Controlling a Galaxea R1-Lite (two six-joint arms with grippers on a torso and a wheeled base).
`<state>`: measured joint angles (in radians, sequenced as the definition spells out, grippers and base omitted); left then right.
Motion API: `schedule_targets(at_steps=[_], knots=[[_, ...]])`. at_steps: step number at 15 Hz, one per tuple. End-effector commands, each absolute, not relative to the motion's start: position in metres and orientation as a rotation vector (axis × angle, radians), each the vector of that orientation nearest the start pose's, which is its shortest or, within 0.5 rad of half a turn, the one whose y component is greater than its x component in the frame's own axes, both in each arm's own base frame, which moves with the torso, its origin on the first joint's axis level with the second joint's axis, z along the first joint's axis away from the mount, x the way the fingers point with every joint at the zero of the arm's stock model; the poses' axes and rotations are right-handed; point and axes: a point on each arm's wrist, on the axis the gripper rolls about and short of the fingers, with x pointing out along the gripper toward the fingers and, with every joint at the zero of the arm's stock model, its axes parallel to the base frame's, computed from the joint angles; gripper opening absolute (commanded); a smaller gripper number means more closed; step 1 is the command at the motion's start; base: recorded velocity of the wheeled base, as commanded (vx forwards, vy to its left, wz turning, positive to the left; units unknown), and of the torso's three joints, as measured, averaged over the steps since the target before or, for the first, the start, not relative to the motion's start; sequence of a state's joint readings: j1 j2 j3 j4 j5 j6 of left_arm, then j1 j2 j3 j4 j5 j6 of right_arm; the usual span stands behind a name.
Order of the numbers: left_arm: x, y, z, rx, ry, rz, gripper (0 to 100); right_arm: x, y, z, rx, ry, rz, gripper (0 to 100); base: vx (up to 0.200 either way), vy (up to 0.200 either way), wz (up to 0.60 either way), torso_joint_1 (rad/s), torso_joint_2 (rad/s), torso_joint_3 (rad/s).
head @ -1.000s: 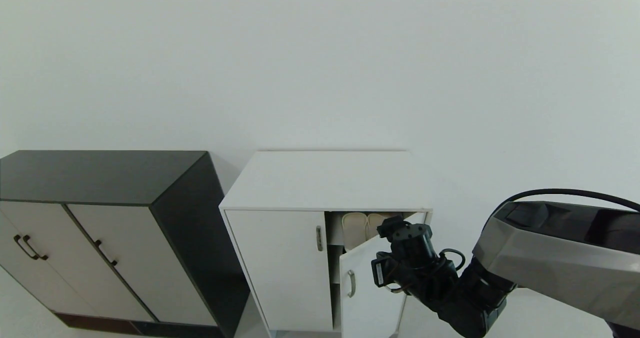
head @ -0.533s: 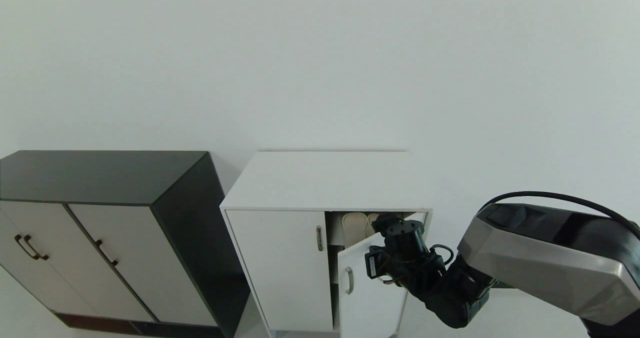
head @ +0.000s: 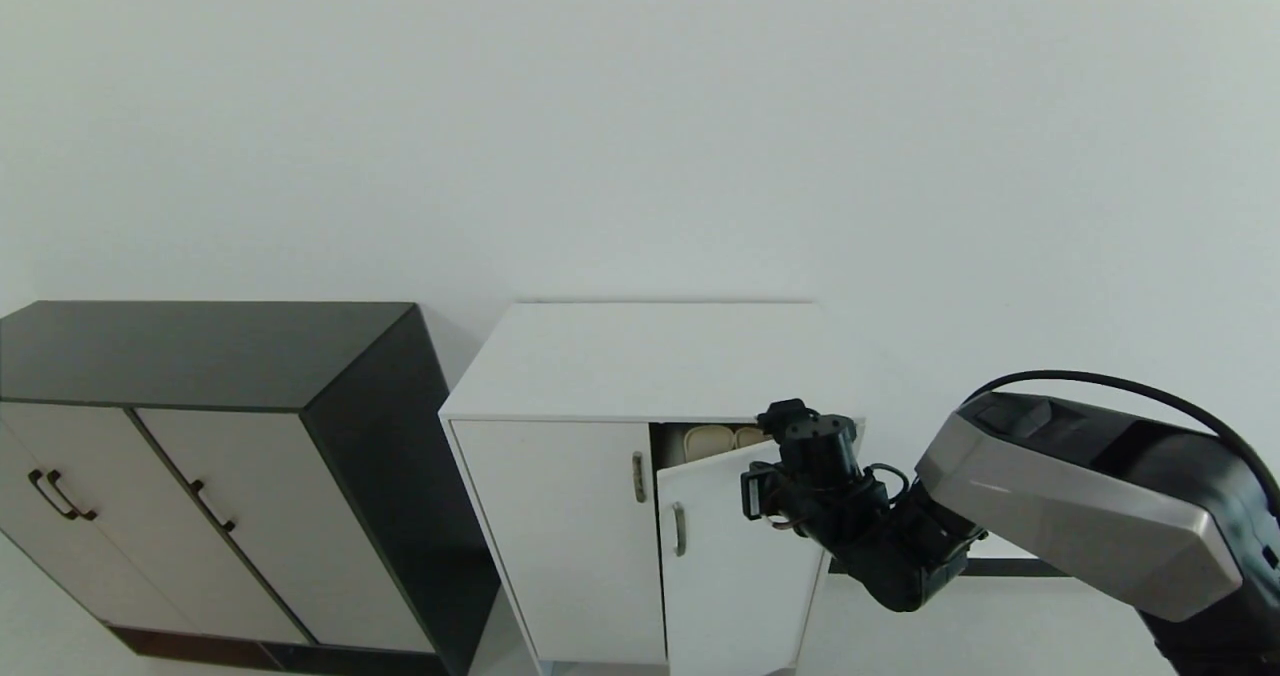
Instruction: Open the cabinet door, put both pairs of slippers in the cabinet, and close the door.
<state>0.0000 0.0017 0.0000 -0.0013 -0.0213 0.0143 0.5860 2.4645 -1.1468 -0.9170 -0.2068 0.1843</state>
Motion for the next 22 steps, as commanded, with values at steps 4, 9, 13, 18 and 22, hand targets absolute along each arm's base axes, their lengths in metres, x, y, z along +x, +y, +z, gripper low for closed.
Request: schedule_targets(at_steps=[4, 9, 13, 18, 22], knots=[[-0.023, 0.0, 0.076, 0.015, 0.0, -0.021, 0, 0.397, 0.246, -0.005, 0.036, 0.385, 0.319, 0, 0.0, 0.0, 0.0, 0.0, 0.0, 0.0], [-0.023, 0.0, 0.076, 0.015, 0.0, -0.021, 0, 0.408, 0.25, -0.003, 0.041, 0.378, 0.315, 0, 0.0, 0.0, 0.0, 0.0, 0.0, 0.0], [-0.023, 0.0, 0.076, 0.015, 0.0, -0.021, 0, 0.409, 0.25, -0.004, 0.038, 0.383, 0.313, 0, 0.0, 0.0, 0.0, 0.0, 0.0, 0.0], [-0.023, 0.0, 0.076, 0.014, 0.0, -0.021, 0, 0.399, 0.245, -0.002, 0.036, 0.399, 0.315, 0, 0.0, 0.0, 0.0, 0.0, 0.0, 0.0], [-0.023, 0.0, 0.076, 0.014, 0.0, -0.021, 0, 0.363, 0.226, 0.023, 0.049, 0.364, 0.319, 0, 0.0, 0.0, 0.0, 0.0, 0.0, 0.0]])
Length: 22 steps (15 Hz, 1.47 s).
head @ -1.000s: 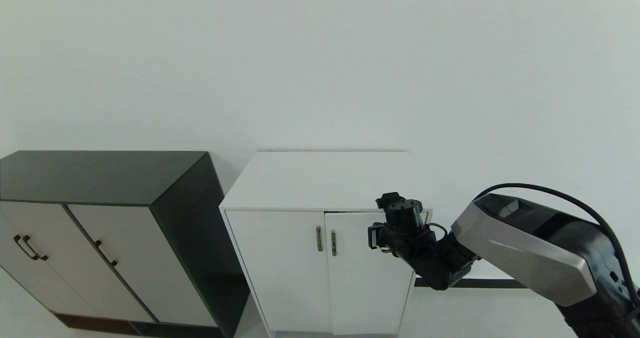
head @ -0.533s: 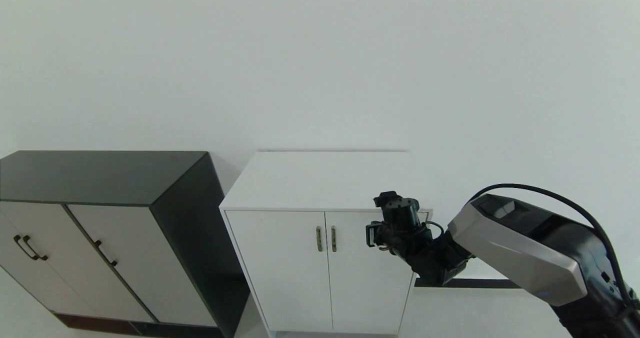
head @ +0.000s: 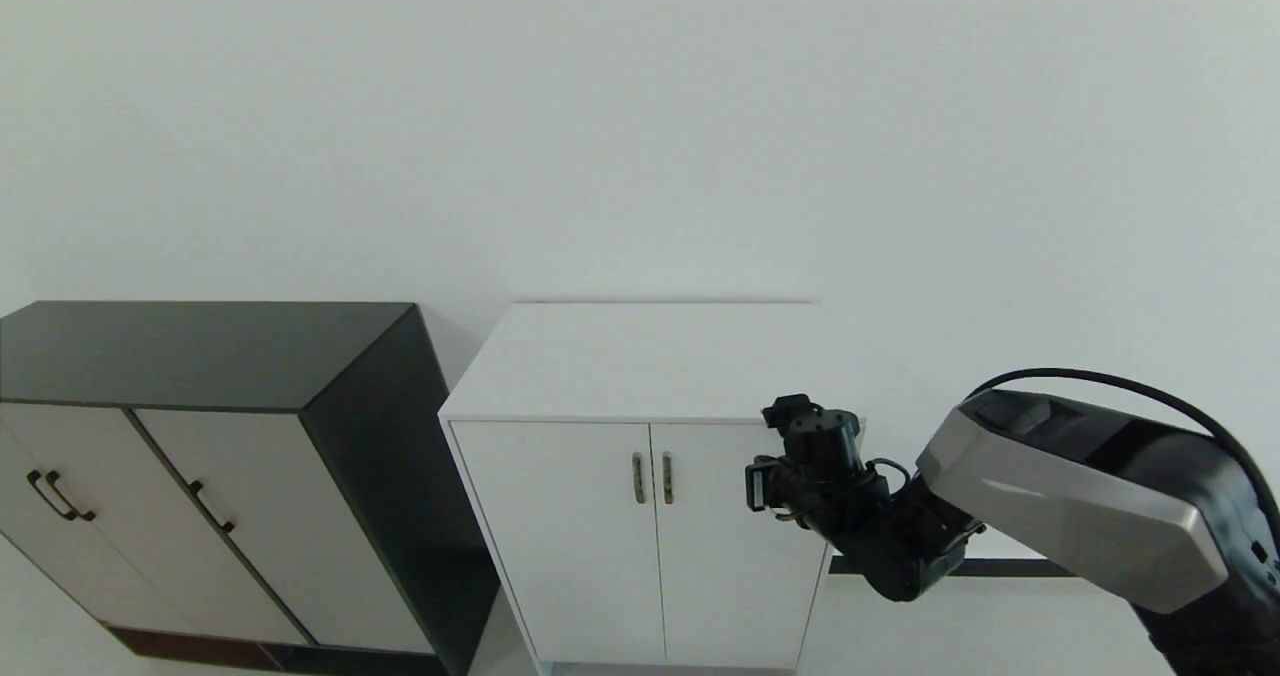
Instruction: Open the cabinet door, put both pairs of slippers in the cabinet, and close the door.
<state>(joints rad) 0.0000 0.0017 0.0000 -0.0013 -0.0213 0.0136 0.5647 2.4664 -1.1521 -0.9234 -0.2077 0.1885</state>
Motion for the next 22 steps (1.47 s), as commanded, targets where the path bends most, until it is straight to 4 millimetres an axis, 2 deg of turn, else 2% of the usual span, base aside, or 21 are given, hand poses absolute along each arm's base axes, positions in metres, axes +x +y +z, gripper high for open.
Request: schedule_targets(at_steps=[1, 2, 5, 9, 14, 17, 19, 20, 22], knots=[[-0.023, 0.0, 0.076, 0.014, 0.0, -0.021, 0, 0.351, 0.218, 0.032, 0.052, 0.354, 0.319, 0, 0.0, 0.0, 0.0, 0.0, 0.0, 0.0], [-0.023, 0.0, 0.076, 0.014, 0.0, -0.021, 0, 0.339, 0.211, 0.04, 0.058, 0.341, 0.319, 0, 0.0, 0.0, 0.0, 0.0, 0.0, 0.0], [-0.023, 0.0, 0.076, 0.014, 0.0, -0.021, 0, 0.283, 0.176, 0.073, 0.067, 0.311, 0.316, 0, 0.0, 0.0, 0.0, 0.0, 0.0, 0.0], [-0.023, 0.0, 0.076, 0.014, 0.0, -0.021, 0, 0.223, 0.13, 0.095, 0.032, 0.292, 0.106, 0, 0.0, 0.0, 0.0, 0.0, 0.0, 0.0], [-0.023, 0.0, 0.076, 0.014, 0.0, -0.021, 0, 0.154, 0.079, 0.101, -0.011, 0.293, 0.033, 0, 0.0, 0.0, 0.0, 0.0, 0.0, 0.0], [-0.023, 0.0, 0.076, 0.012, 0.0, -0.021, 0, 0.131, 0.059, 0.11, 0.013, 0.254, -0.035, 0, 0.0, 0.0, 0.0, 0.0, 0.0, 0.0], [-0.023, 0.0, 0.076, 0.012, 0.0, -0.021, 0, 0.1, 0.042, 0.116, 0.003, 0.257, -0.05, 0, 0.0, 0.0, 0.0, 0.0, 0.0, 0.0], [-0.023, 0.0, 0.076, 0.012, -0.002, -0.021, 0, 0.089, 0.036, 0.116, -0.001, 0.265, -0.048, 0, 0.0, 0.0, 0.0, 0.0, 0.0, 0.0], [-0.023, 0.0, 0.076, 0.012, 0.0, -0.021, 0, 0.051, 0.016, 0.108, -0.009, 0.283, -0.029, 0, 0.0, 0.0, 0.0, 0.0, 0.0, 0.0]])
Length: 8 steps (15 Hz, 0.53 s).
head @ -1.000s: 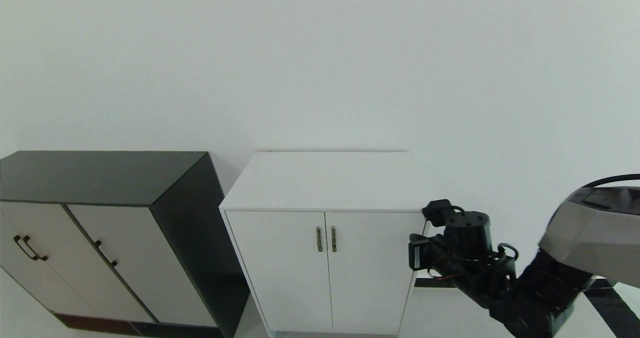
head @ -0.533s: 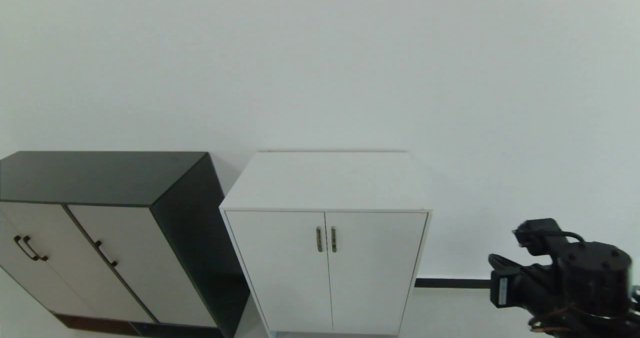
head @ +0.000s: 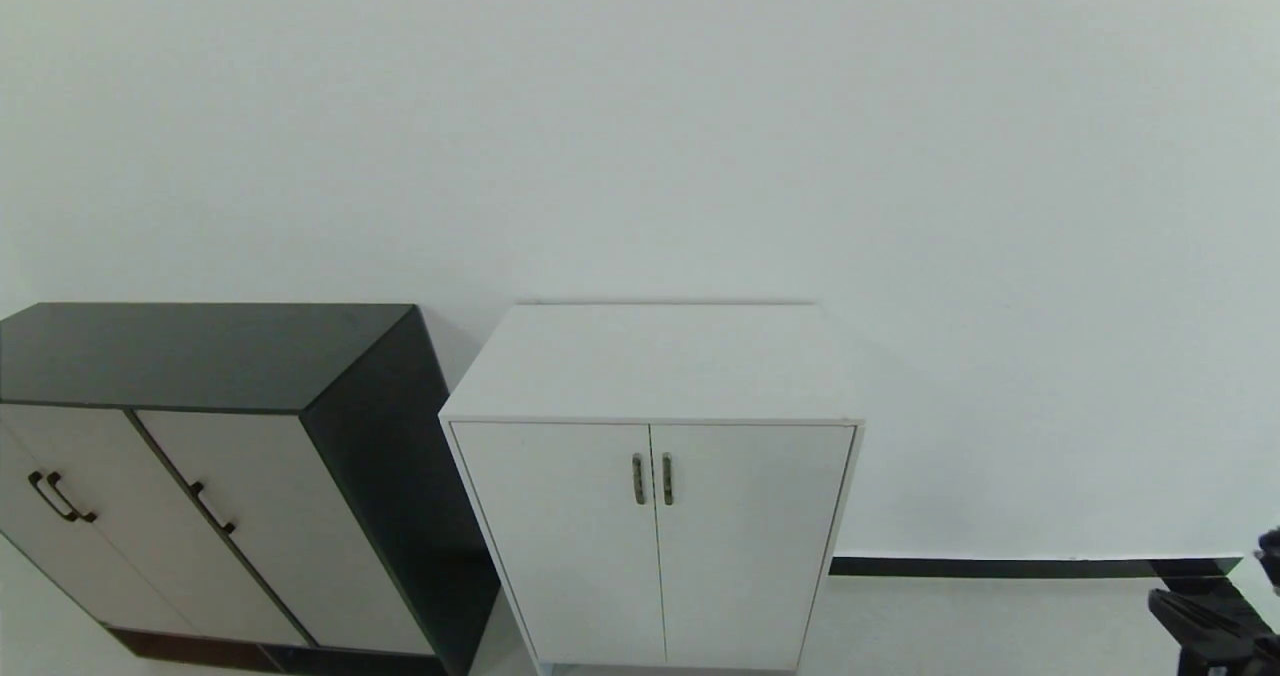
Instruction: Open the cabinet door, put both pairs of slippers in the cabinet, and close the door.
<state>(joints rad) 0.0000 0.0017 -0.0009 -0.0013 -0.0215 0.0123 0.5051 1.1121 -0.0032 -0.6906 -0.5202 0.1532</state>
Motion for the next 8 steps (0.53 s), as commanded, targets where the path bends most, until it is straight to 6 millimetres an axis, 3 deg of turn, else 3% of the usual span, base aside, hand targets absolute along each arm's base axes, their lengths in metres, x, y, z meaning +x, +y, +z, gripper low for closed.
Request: schedule_targets(at_steps=[1, 4, 8], knots=[[-0.023, 0.0, 0.076, 0.012, 0.0, -0.021, 0, 0.037, 0.008, 0.103, 0.001, 0.282, -0.002, 0, 0.0, 0.0, 0.0, 0.0, 0.0, 0.0], [-0.023, 0.0, 0.076, 0.012, 0.0, -0.021, 0, 0.005, -0.007, 0.085, 0.055, 0.256, -0.002, 0, 0.0, 0.0, 0.0, 0.0, 0.0, 0.0], [-0.023, 0.0, 0.076, 0.005, -0.002, -0.02, 0, -0.013, -0.01, 0.083, 0.085, 0.078, -0.041, 0, 0.0, 0.0, 0.0, 0.0, 0.0, 0.0]])
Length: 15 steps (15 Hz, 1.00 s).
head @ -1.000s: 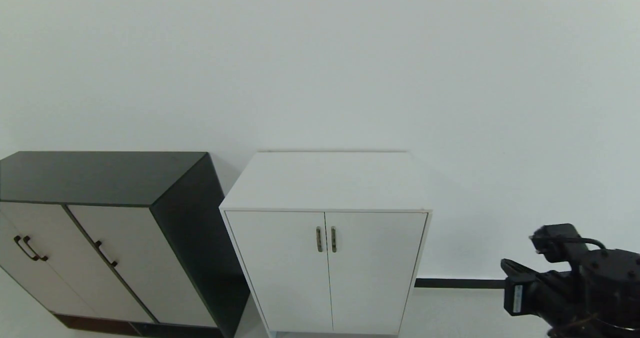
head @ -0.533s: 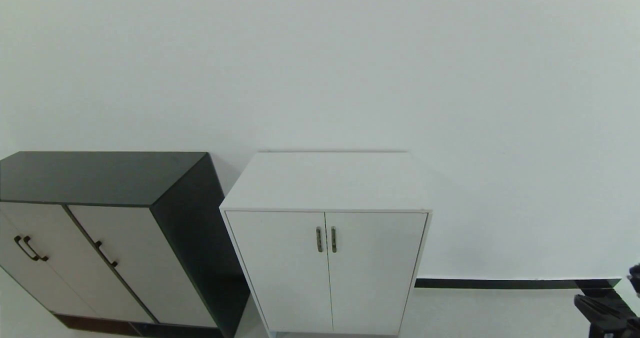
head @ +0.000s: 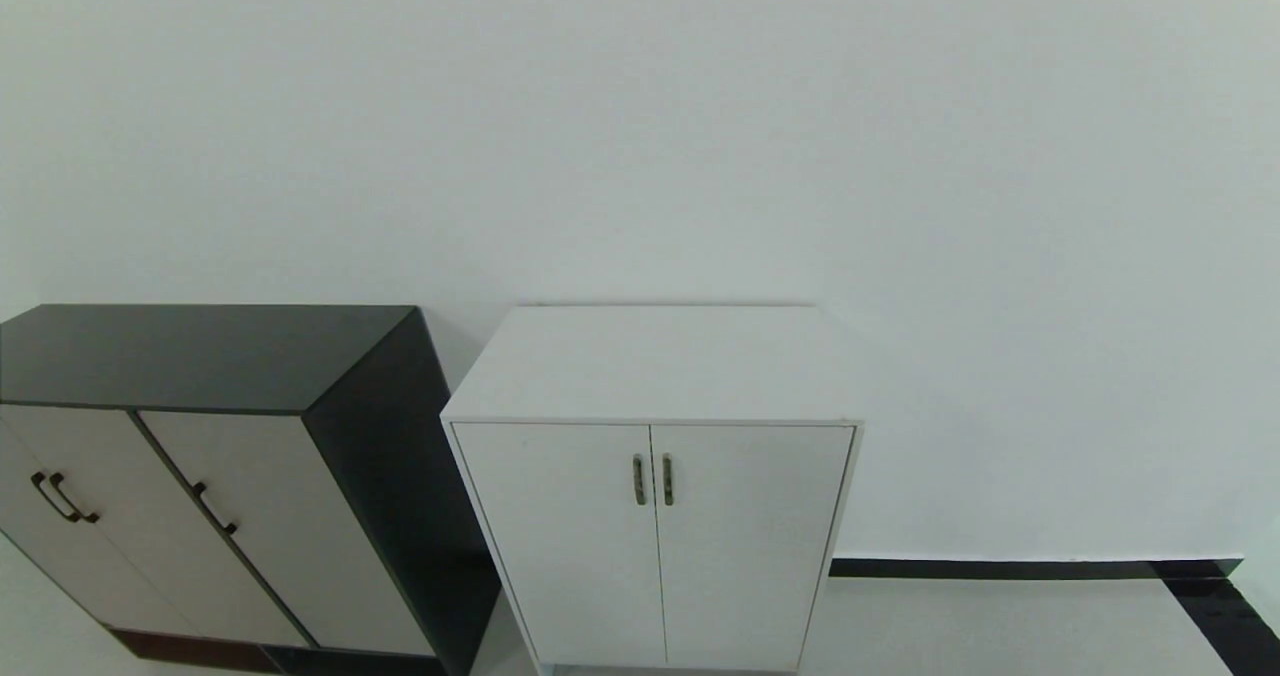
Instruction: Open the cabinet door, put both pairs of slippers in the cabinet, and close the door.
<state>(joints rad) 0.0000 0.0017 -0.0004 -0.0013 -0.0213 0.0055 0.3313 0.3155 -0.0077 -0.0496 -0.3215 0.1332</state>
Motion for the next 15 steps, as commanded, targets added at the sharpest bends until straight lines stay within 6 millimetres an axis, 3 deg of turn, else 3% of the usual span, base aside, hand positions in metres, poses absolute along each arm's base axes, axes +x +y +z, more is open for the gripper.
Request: schedule_targets(at_steps=[1, 5, 7, 10, 15], knots=[[-0.0228, -0.0004, 0.0761, 0.006, -0.002, -0.02, 0, -0.0152, -0.0096, 0.0828, 0.078, 0.056, -0.013, 0, 0.0, 0.0, 0.0, 0.0, 0.0, 0.0], [-0.0228, -0.0004, 0.0761, 0.005, -0.002, -0.02, 0, -0.0148, -0.0048, 0.0776, -0.008, 0.096, 0.196, 0, 0.0, 0.0, 0.0, 0.0, 0.0, 0.0], [-0.0227, -0.0004, 0.0757, 0.003, 0.0, -0.02, 0, -0.0125, -0.004, 0.0779, -0.021, 0.129, 0.184, 0, 0.0, 0.0, 0.0, 0.0, 0.0, 0.0], [-0.0228, -0.0004, 0.0761, 0.003, -0.002, -0.02, 0, -0.0096, -0.0014, 0.0786, -0.015, 0.172, -0.01, 0, 0.0, 0.0, 0.0, 0.0, 0.0, 0.0], [-0.0228, -0.0005, 0.0761, 0.005, -0.002, -0.021, 0, -0.0161, -0.0003, 0.0769, -0.026, 0.091, 0.095, 0, 0.0, 0.0, 0.0, 0.0, 0.0, 0.0]])
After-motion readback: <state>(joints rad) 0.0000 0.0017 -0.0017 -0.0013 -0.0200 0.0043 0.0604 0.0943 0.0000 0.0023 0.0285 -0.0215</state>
